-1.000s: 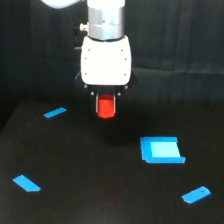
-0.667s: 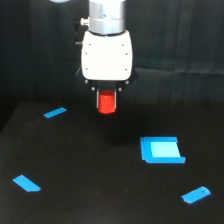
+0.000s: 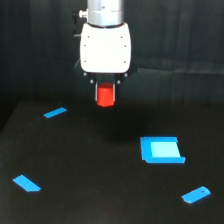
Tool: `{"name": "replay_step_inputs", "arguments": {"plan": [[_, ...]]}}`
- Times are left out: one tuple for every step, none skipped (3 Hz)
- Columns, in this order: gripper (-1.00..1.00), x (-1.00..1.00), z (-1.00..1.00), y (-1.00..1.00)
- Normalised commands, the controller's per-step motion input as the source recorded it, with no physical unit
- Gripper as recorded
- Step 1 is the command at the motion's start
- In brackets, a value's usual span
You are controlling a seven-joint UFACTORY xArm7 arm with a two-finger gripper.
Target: Pick up the red object from the table
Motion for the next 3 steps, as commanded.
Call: {"name": "replay_step_inputs", "arguments": {"plan": [[-1.00,-0.05,0.47,-0.09],[-0.90,0.11,0.29,-0.07],[-1.00,0.05,0.39,-0.02]]}}
